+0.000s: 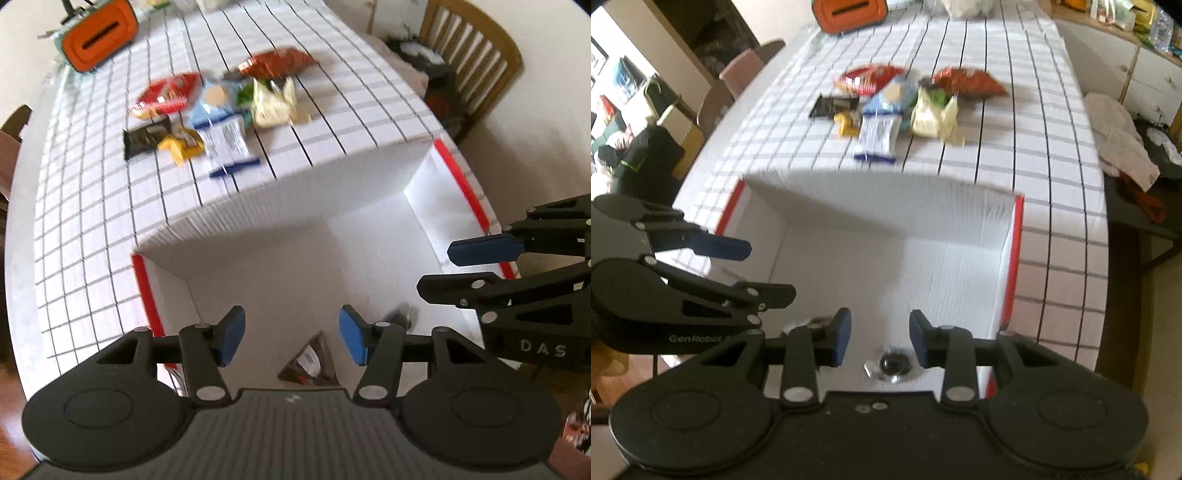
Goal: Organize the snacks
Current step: 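Open both tools to release the snacks and lift out of the box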
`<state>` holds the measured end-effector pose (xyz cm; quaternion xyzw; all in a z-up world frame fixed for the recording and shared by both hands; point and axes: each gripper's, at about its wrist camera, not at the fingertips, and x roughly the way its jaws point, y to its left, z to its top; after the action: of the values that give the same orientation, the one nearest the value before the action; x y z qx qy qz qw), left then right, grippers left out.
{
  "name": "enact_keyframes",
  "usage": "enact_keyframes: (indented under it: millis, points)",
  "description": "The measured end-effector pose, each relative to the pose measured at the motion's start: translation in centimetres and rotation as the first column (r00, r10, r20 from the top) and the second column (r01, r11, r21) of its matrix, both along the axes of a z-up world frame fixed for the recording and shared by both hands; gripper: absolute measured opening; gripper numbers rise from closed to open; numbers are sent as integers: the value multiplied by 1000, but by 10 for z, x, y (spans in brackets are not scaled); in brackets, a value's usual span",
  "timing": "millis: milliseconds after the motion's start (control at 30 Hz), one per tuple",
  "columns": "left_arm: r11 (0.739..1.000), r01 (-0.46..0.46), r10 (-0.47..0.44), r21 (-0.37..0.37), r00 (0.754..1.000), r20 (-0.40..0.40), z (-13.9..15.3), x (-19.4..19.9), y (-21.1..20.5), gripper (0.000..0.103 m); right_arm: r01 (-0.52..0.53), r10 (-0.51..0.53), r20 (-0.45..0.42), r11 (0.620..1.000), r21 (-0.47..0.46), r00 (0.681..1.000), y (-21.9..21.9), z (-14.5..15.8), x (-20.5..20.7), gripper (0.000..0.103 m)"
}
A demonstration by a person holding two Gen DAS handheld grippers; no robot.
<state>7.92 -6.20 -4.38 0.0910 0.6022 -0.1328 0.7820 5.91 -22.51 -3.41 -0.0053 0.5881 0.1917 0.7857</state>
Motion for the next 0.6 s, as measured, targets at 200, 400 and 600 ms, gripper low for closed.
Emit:
enact_keyframes:
  millis: [200, 400, 600]
  points:
    - [999, -36, 37, -5, 993, 109, 25, 7, 9, 63, -2, 1, 65, 1000, 17, 998, 1, 18, 16, 43]
    - [996, -86, 90, -28, 981, 175, 43, 22, 22, 68, -5, 1, 118, 999, 34, 993, 2, 34, 36, 50]
    - [988, -143, 151, -51, 961, 232, 58, 45, 35, 77, -5, -3, 181, 999, 41, 983, 2, 49, 57, 73]
